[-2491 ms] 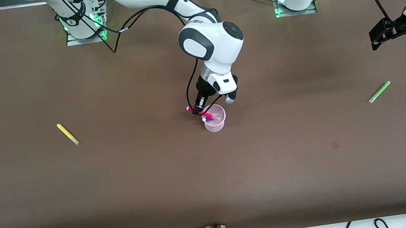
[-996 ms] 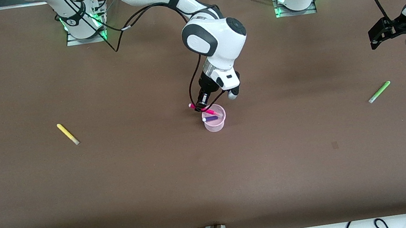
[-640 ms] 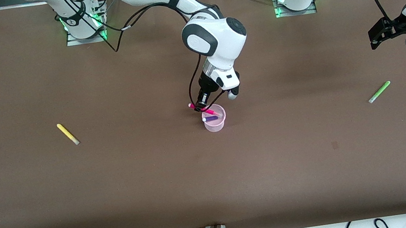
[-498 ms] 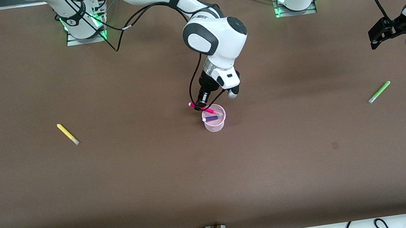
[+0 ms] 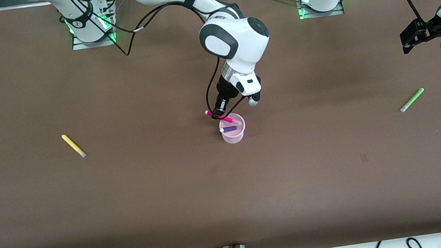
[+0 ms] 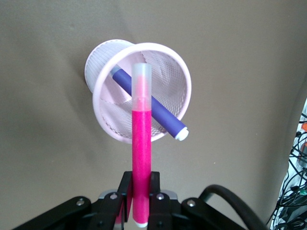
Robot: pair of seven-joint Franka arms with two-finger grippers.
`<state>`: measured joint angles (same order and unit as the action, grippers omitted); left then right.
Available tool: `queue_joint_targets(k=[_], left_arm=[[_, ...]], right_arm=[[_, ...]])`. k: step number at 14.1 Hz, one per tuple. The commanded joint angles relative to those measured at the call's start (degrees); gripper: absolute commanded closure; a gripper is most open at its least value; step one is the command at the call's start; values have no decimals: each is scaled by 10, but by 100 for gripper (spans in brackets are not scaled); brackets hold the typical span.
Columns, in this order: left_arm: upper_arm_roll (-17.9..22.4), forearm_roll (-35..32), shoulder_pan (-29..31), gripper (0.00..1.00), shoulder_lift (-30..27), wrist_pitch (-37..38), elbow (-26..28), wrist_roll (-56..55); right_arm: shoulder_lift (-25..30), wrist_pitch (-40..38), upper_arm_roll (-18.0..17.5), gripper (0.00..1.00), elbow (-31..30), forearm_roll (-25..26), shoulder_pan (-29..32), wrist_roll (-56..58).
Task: Organize pens into pink holder with both arms
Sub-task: 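Lower the pink marker into the holder with the right gripper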
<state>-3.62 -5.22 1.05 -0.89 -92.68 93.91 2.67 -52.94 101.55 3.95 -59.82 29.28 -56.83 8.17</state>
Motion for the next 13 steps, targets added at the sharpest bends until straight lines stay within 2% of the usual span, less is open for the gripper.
queue_joint_targets(k=[1, 2, 5, 6, 7, 9, 11, 13], left_arm=[[-1, 9, -1, 0, -3, 12, -7, -3], [-1, 9, -2, 0, -3, 12, -7, -4], [-1, 9, -2, 0, -2, 13, -12, -4], [-1, 9, -2, 0, -2, 13, -12, -4], [0, 9, -2, 0, -1, 13, -12, -3], [0, 9, -2, 0, 1, 12, -15, -2], [-1, 9, -2, 0, 2, 12, -15, -2], [0, 9, -2, 0, 2, 12, -16, -1]], right_arm=[[-10, -14, 6, 80, 15, 10, -10, -11], [-10, -14, 6, 73, 15, 10, -10, -14], [-10, -14, 6, 71, 15, 10, -10, -15], [-10, -14, 6, 67, 15, 10, -10, -15], [-9, -14, 6, 52, 15, 10, -10, -16], [-6, -14, 6, 0, 15, 10, -9, -15], [3, -31, 9, 0, 17, 6, -6, -10], [39, -56, 9, 0, 17, -3, -1, -6]])
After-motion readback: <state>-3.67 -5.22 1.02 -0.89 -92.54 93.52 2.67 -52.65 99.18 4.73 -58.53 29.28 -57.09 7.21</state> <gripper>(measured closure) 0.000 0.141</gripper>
